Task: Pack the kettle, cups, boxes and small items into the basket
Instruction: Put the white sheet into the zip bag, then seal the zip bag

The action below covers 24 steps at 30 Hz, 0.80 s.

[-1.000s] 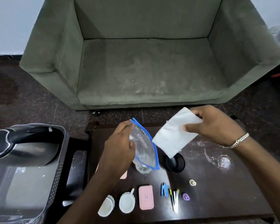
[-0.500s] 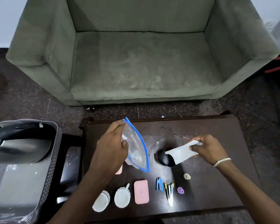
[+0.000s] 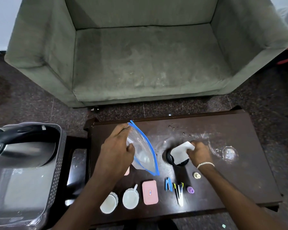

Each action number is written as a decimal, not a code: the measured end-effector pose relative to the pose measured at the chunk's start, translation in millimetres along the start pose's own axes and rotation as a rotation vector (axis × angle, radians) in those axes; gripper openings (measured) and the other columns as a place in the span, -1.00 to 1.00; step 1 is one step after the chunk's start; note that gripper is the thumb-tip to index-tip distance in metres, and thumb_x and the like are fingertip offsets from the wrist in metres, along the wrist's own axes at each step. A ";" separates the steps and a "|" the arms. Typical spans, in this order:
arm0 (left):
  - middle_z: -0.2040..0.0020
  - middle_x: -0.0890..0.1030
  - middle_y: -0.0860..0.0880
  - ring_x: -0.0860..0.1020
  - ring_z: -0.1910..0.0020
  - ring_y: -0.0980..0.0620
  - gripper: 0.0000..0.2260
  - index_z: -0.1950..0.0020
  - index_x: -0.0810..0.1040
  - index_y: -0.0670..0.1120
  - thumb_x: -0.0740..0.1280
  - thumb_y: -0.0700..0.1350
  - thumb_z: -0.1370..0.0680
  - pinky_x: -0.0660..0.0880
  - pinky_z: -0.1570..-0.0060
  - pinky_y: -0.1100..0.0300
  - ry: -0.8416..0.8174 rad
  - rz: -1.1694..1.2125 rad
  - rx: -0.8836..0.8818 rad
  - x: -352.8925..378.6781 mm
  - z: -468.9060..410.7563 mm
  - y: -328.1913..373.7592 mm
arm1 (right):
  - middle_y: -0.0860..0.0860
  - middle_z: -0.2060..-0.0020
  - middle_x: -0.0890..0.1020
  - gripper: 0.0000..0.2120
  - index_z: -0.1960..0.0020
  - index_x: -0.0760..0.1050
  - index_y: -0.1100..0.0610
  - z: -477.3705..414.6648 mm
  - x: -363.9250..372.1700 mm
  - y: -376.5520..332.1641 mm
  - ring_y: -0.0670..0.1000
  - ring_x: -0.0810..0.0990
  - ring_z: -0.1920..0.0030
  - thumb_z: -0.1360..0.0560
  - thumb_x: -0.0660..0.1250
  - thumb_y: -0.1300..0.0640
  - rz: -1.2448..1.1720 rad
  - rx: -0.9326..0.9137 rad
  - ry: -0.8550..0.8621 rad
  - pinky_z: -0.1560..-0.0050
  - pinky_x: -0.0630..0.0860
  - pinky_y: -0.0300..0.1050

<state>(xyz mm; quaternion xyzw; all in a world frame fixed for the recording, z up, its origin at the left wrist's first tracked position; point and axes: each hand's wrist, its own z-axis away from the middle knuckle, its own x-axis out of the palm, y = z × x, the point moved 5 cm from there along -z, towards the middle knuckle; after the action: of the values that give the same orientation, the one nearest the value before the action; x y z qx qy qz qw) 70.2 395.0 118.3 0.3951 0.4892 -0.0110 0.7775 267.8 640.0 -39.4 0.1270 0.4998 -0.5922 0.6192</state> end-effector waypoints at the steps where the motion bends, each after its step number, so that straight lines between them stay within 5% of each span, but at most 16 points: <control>1: -0.48 0.47 0.05 0.55 -0.34 -0.05 -0.50 -0.46 0.52 -0.15 0.38 -0.29 -0.50 0.49 -0.33 -0.10 -0.004 0.006 -0.003 -0.1 0.3 -0.1 | 0.24 0.16 0.70 -0.85 0.05 0.62 0.17 1.8 1.8 0.9 0.27 0.67 0.08 -0.40 0.38 0.29 0.025 -0.008 0.023 0.09 0.60 0.03; 5: -0.43 0.49 0.08 0.67 -0.04 -0.14 -0.55 -0.41 0.55 -0.16 0.41 -0.25 -0.51 0.54 -0.23 -0.04 0.005 0.056 -0.022 0.2 1.3 -2.2 | 0.24 -0.25 0.50 -0.40 -0.43 0.41 0.19 13.6 -3.0 -1.4 0.31 0.58 -0.15 -0.44 0.50 0.23 0.095 -0.084 0.112 -0.09 0.53 0.10; 11: -0.36 0.49 0.12 0.68 0.19 0.01 -0.62 -0.34 0.59 -0.15 0.43 -0.27 -0.52 0.58 -0.12 -0.02 0.047 0.172 -0.036 -2.5 2.0 0.5 | 0.09 -0.20 0.46 -0.44 -0.49 0.31 0.04 69.4 -55.7 -53.4 0.12 0.56 -0.10 -0.54 0.40 0.15 -0.162 -0.350 0.387 -0.13 0.55 0.12; 15: -0.23 0.48 0.21 0.68 0.18 0.05 -0.65 -0.27 0.62 -0.11 0.44 -0.28 -0.50 0.60 -0.08 -0.01 0.106 0.251 -0.043 -6.4 3.8 6.1 | 0.00 -0.29 0.48 -0.44 -0.39 0.47 -0.07 118.1 -67.6 -122.4 -0.02 0.51 -0.32 -0.46 0.46 -0.21 -0.364 -0.702 0.161 -0.26 0.48 -0.16; 18: -0.21 0.53 0.16 0.68 0.07 0.01 -0.66 -0.26 0.64 -0.14 0.46 -0.28 -0.49 0.60 -0.13 -0.02 0.150 0.300 -0.045 -11.8 2.3 9.1 | 0.10 -0.47 0.35 -0.32 -0.27 0.56 -0.16 134.4 -48.3 -157.7 0.08 0.41 -0.42 -0.26 0.48 -0.46 -0.055 -0.817 -0.015 -0.38 0.40 -0.04; 21: -0.14 0.57 0.16 0.69 0.04 0.03 -0.73 -0.19 0.66 -0.09 0.49 -0.24 -0.50 0.62 -0.10 0.00 0.232 0.365 -0.035 -22.3 1.9 8.3 | 0.09 -0.38 0.44 -0.58 -0.13 0.58 0.00 126.4 -31.3 -172.4 0.21 0.52 -0.25 -0.43 0.40 -0.27 0.354 -0.707 -0.104 -0.20 0.47 0.01; 24: -0.01 0.64 0.12 0.69 0.18 0.09 -0.84 -0.06 0.64 0.06 0.51 -0.07 -0.50 0.64 0.06 0.06 0.302 0.427 -0.010 -37.0 0.8 -0.7 | 0.05 0.06 0.56 -0.89 0.07 0.55 0.10 115.7 -45.1 -188.0 0.16 0.60 0.07 -0.47 0.40 0.07 0.227 -0.739 -0.156 0.06 0.49 0.01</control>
<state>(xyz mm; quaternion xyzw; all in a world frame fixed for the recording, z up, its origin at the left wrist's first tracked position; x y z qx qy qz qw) 51.3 380.3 146.5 0.4829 0.5053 0.2149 0.6821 169.4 530.5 131.2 -0.0952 0.6134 -0.3079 0.7210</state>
